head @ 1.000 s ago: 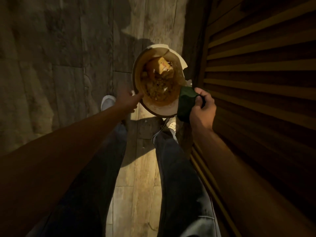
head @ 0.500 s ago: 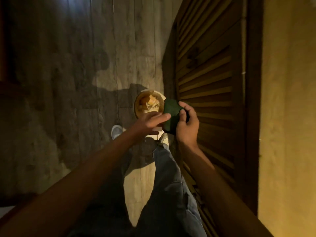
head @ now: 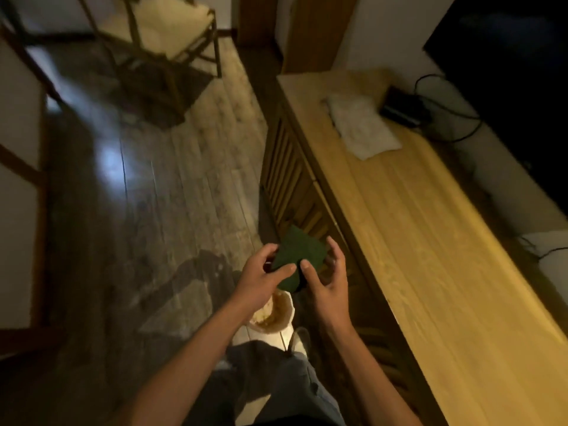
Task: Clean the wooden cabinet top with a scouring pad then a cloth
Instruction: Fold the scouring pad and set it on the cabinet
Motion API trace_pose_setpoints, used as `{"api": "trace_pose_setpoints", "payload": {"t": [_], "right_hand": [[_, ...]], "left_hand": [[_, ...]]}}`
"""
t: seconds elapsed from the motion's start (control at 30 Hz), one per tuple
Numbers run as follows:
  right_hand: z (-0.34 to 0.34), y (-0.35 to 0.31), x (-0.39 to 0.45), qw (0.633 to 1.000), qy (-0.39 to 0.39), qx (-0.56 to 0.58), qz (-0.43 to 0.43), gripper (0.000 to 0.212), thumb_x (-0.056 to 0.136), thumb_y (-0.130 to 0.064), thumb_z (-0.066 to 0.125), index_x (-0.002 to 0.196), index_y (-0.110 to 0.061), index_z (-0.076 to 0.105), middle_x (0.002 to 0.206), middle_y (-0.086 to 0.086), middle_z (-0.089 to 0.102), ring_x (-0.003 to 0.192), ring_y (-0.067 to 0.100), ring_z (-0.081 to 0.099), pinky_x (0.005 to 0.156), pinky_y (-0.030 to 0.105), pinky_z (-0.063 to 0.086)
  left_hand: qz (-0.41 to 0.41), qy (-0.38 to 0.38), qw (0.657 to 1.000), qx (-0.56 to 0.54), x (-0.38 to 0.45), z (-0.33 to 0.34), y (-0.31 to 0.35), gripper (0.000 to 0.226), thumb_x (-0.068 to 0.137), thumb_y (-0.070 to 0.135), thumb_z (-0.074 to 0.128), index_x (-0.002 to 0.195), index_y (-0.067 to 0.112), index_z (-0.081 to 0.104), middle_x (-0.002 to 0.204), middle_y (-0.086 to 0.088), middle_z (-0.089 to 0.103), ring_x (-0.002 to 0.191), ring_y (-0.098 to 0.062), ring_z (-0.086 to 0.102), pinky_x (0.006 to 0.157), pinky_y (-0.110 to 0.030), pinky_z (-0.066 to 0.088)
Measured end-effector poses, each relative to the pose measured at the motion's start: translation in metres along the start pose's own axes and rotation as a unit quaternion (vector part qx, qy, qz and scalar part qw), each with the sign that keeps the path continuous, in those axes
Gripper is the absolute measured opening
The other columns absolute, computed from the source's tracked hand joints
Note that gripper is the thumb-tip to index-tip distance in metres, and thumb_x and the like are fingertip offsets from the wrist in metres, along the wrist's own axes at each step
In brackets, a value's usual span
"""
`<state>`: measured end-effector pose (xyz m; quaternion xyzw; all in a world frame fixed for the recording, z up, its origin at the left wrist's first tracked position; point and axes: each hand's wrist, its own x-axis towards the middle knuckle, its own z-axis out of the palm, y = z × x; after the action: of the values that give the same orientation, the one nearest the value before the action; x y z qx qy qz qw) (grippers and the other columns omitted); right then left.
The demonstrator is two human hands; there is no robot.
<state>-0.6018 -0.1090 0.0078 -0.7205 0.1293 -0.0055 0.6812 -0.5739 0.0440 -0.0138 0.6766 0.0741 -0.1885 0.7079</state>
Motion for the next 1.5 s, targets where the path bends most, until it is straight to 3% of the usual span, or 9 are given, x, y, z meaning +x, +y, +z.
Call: {"api": "trace_pose_setpoints", "payload": {"t": [0.1,0.27,0.4,0.5,0.8,1.0,1.17,1.4,1.5], "right_hand": [[-0.017,-0.025,-0.001,0.998,0.003,-0.068,0.008,0.062,0.083,-0.044,0.074,0.140,-0.039,0.048,0.139,-0.014,0.054,0.128,0.009,0.055,0.098,0.034,0.055],[-0.048,-0.060,0.016,0.979,-0.063,-0.186,-0.060,0.077,0.077,-0.071,0.069,0.144,-0.040,0.046,0.153,-0.014,0.040,0.140,-0.001,0.037,0.109,0.017,0.034],[-0.054,-0.076,0.033,0.982,-0.112,-0.141,-0.060,0.039,0.090,-0.046,0.072,0.126,-0.034,0.064,0.119,-0.015,0.069,0.111,0.001,0.064,0.089,0.014,0.048],[-0.057,-0.072,0.049,0.988,-0.078,-0.110,-0.073,0.017,0.099,-0.035,0.062,0.112,-0.025,0.069,0.105,-0.007,0.073,0.099,0.010,0.069,0.083,0.023,0.053],[-0.044,-0.066,0.117,0.998,0.050,0.023,0.022,0.027,0.100,-0.035,0.056,0.108,-0.013,0.069,0.092,-0.002,0.075,0.081,0.013,0.073,0.061,0.020,0.055],[-0.039,-0.061,0.154,0.991,0.077,0.083,0.078,0.020,0.099,-0.025,0.062,0.102,-0.007,0.070,0.083,0.001,0.076,0.074,0.012,0.072,0.060,0.020,0.054],[-0.037,-0.053,0.193,0.981,0.125,0.096,0.117,0.016,0.095,-0.025,0.069,0.104,-0.011,0.071,0.092,0.005,0.078,0.084,0.020,0.075,0.067,0.026,0.058],[-0.022,-0.038,0.283,0.963,0.191,0.024,0.190,0.013,0.097,-0.030,0.066,0.096,-0.018,0.070,0.090,0.004,0.075,0.080,0.018,0.072,0.068,0.030,0.058],[-0.009,-0.034,0.328,0.955,0.195,0.003,0.224,0.017,0.099,-0.030,0.064,0.099,-0.015,0.071,0.094,0.008,0.075,0.087,0.024,0.072,0.080,0.043,0.059]], "left_hand": [[0.051,-0.061,0.994,0.071,0.001,-0.008,0.036,0.028,0.079,0.038,0.075,0.104,0.046,0.066,0.103,0.014,0.073,0.096,-0.004,0.070,0.073,-0.020,0.057],[0.086,-0.183,0.963,0.178,0.017,-0.015,0.081,0.029,0.078,0.034,0.074,0.105,0.043,0.066,0.103,0.010,0.072,0.101,-0.010,0.070,0.082,-0.035,0.060],[0.086,-0.238,0.941,0.226,0.037,-0.008,0.105,0.024,0.082,0.039,0.071,0.106,0.042,0.065,0.102,0.016,0.069,0.100,-0.008,0.069,0.075,-0.027,0.060],[0.070,-0.231,0.948,0.205,0.057,0.002,0.116,0.024,0.079,0.044,0.072,0.103,0.042,0.067,0.104,0.014,0.070,0.100,-0.007,0.069,0.072,-0.027,0.061],[-0.085,-0.084,0.993,-0.024,0.126,0.025,0.116,0.065,0.050,0.047,0.094,0.107,0.023,0.073,0.105,-0.006,0.077,0.097,-0.026,0.075,0.075,-0.044,0.061],[-0.064,-0.043,0.997,0.004,0.172,0.035,0.120,0.029,0.084,0.027,0.077,0.110,0.016,0.071,0.101,-0.006,0.078,0.094,-0.022,0.075,0.074,-0.037,0.062],[-0.056,-0.057,0.995,0.061,0.232,0.039,0.124,0.032,0.086,0.030,0.076,0.112,0.012,0.069,0.103,-0.008,0.077,0.095,-0.023,0.075,0.082,-0.045,0.061],[-0.044,-0.141,0.974,0.171,0.353,0.039,0.142,0.018,0.090,0.027,0.073,0.103,0.015,0.073,0.094,-0.003,0.079,0.089,-0.020,0.076,0.068,-0.027,0.060],[-0.045,-0.167,0.958,0.230,0.409,0.034,0.149,0.030,0.089,0.032,0.073,0.110,0.011,0.071,0.104,-0.007,0.075,0.095,-0.022,0.073,0.082,-0.038,0.061]]}}
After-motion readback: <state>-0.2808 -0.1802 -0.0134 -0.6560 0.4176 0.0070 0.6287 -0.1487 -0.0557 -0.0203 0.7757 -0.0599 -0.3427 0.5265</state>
